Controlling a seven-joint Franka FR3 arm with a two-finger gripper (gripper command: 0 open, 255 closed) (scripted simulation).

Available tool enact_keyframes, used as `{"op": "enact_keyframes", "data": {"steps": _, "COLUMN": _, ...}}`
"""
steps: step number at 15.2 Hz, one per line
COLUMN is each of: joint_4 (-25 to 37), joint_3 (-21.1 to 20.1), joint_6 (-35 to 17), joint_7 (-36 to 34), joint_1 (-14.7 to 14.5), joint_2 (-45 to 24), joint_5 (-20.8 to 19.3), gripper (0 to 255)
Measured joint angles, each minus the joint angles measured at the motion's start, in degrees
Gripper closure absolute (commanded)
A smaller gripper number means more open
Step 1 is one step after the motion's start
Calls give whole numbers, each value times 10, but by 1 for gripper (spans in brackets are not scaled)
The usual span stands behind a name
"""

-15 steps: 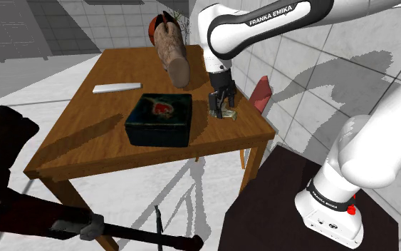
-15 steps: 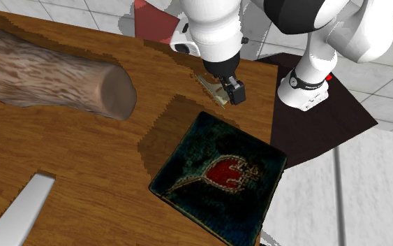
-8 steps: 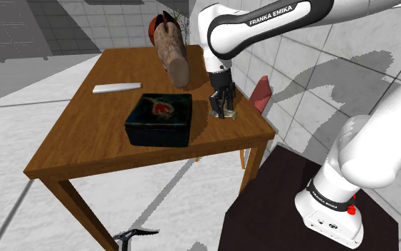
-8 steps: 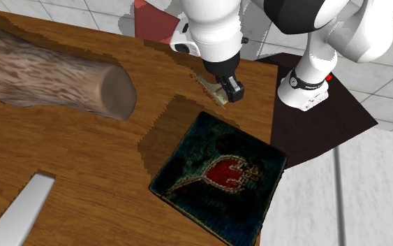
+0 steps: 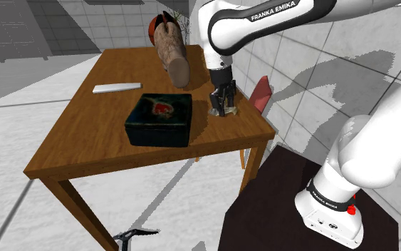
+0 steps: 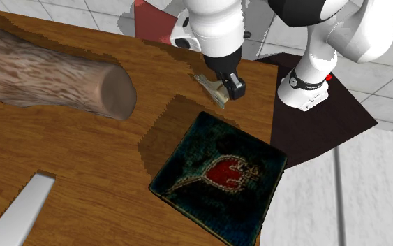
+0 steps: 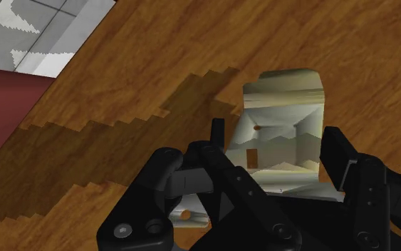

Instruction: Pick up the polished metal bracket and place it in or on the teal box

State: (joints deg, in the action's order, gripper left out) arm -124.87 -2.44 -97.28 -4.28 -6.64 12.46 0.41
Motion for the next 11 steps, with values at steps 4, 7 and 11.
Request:
{"op": "enact_keyframes", "data": {"steps": 4, "joint_4": 29, "joint_3": 1, "joint_6": 31, "joint_7": 1, "joint_1": 0, "joint_2": 2, "joint_5": 0, "gripper": 255}}
{"op": "enact_keyframes", "data": {"steps": 7, "joint_4": 49, "joint_3": 1, "joint_6": 55, "joint_7": 1, "joint_1": 0, "joint_2": 6, "joint_5": 0, "gripper": 255}}
{"op": "enact_keyframes", "data": {"steps": 11, "joint_4": 77, "joint_3": 0, "joint_6": 85, "joint_7": 0, "joint_1": 0, "joint_2": 8, "joint_5": 0, "gripper": 255}}
